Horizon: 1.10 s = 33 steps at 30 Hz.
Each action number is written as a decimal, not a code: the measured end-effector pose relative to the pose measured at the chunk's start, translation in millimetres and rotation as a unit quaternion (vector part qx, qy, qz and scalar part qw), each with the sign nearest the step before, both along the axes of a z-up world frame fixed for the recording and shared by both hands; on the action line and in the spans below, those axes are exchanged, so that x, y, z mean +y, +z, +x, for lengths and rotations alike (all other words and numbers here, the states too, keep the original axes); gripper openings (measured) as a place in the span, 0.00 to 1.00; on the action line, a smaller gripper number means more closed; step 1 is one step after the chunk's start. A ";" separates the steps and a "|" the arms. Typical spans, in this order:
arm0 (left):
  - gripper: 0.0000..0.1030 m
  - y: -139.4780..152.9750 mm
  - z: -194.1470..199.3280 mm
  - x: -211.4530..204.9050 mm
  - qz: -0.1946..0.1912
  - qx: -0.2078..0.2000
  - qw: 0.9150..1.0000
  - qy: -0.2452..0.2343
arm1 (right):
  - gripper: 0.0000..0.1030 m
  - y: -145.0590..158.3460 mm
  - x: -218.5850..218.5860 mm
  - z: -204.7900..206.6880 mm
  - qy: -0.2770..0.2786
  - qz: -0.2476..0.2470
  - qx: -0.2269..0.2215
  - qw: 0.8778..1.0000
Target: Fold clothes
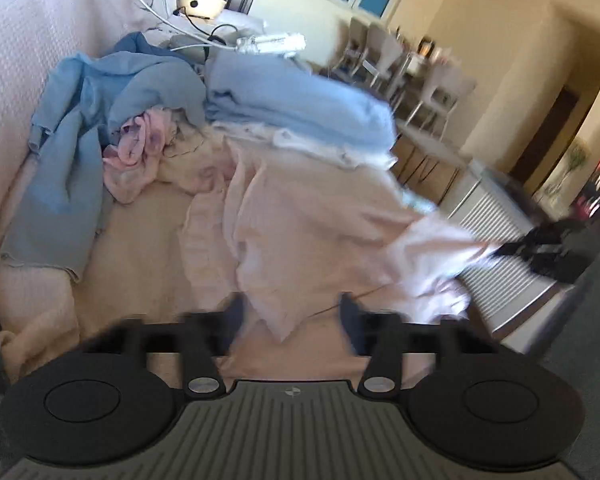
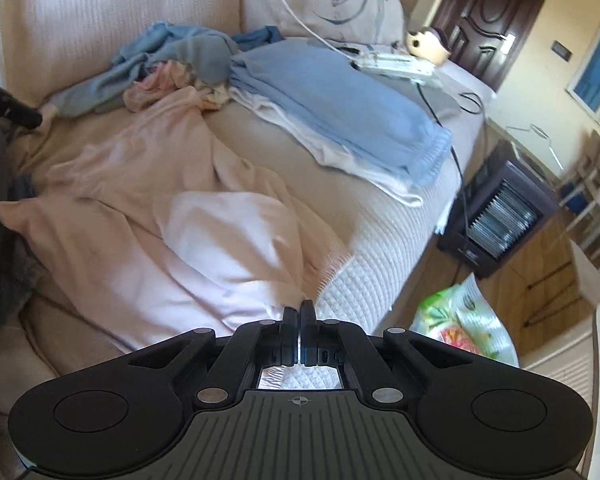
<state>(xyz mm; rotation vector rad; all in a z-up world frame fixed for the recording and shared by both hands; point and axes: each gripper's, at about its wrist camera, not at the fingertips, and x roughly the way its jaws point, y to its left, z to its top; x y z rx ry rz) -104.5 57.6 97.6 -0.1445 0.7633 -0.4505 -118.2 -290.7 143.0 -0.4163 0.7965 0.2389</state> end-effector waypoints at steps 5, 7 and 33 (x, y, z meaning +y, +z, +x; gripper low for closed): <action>0.50 -18.4 5.6 -22.9 0.003 0.019 1.000 -0.016 | 0.01 -4.0 1.1 1.0 -0.048 0.029 -0.024 0.998; 0.50 -29.7 12.3 -28.0 0.014 0.030 0.999 -0.006 | 0.01 -7.2 -0.9 -0.9 -0.069 0.045 -0.030 0.996; 0.01 34.6 -4.3 15.4 -0.003 0.034 0.999 -0.004 | 0.01 -10.6 -4.9 -28.5 -0.106 0.092 -0.047 0.989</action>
